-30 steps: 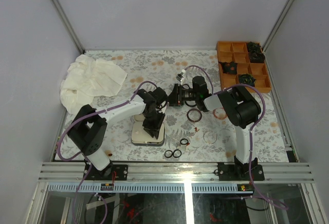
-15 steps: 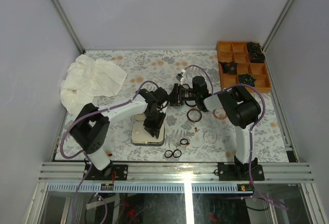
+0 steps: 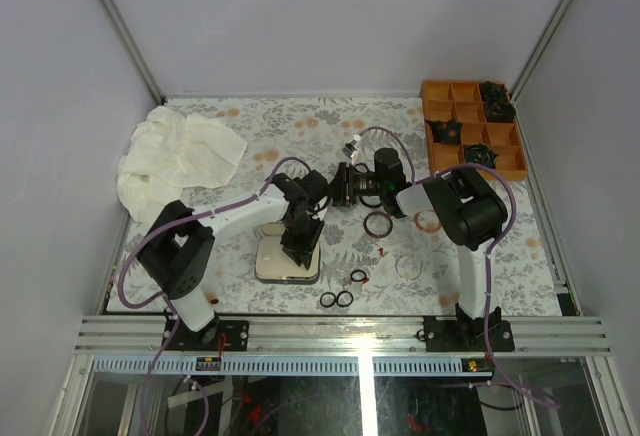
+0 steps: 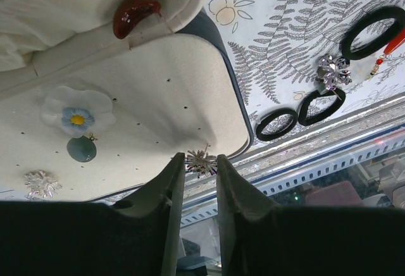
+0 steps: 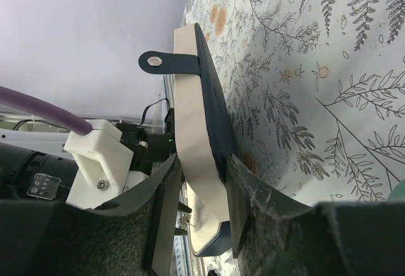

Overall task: Organize the mixed jewelry
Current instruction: Place the jewelry in the jewelry box.

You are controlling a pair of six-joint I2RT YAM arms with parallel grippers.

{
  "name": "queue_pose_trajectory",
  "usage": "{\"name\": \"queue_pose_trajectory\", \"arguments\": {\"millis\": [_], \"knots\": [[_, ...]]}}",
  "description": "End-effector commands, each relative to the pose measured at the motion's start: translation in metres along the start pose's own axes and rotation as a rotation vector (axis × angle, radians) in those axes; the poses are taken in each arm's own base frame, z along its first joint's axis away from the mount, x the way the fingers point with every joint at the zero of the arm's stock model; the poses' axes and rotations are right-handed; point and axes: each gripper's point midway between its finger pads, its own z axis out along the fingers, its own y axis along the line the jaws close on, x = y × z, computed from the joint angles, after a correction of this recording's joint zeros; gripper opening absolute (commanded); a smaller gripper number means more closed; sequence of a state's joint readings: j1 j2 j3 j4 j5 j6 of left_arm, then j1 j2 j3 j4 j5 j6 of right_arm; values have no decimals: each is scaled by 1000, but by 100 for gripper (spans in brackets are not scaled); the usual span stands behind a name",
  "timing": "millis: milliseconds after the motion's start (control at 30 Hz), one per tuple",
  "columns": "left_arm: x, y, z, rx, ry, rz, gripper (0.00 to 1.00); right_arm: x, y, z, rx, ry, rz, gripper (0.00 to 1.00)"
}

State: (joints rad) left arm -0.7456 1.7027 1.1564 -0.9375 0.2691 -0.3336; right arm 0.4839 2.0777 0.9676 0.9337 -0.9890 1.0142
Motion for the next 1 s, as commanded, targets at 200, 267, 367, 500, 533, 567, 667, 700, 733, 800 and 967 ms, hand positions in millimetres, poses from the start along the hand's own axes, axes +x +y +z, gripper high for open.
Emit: {"name": "queue_pose_trajectory", "arguments": {"millis": [200, 267, 367, 500, 533, 567, 667, 700, 733, 800, 967], "knots": [[-8, -4, 3, -5, -23, 31, 0, -9, 33, 2, -88, 0, -86, 40], [-9, -3, 4, -11, -25, 33, 0, -8, 32, 2, -88, 0, -85, 39], [-8, -1, 4, -19, -22, 33, 0, -8, 32, 2, -89, 0, -85, 39], [-6, 0, 5, -23, -17, 32, 0, -8, 32, 2, -90, 0, -82, 40], [-6, 0, 6, -22, -15, 33, 0, -8, 32, 2, -91, 0, -83, 40], [-5, 0, 6, -23, -13, 33, 0, -8, 32, 2, -91, 0, -82, 40], [-5, 0, 6, -22, -13, 35, 0, -8, 32, 2, -92, 0, -82, 39], [-5, 0, 6, -23, -14, 36, 0, -8, 31, 2, -91, -1, -83, 40], [-4, 1, 6, -24, -13, 36, 0, -8, 31, 3, -91, 0, -82, 40], [-3, 1, 7, -25, -10, 34, 0, -8, 32, 2, -92, -1, -82, 40], [-2, 4, 8, -33, -9, 36, 0, -8, 32, 3, -92, 0, -81, 40]]}}
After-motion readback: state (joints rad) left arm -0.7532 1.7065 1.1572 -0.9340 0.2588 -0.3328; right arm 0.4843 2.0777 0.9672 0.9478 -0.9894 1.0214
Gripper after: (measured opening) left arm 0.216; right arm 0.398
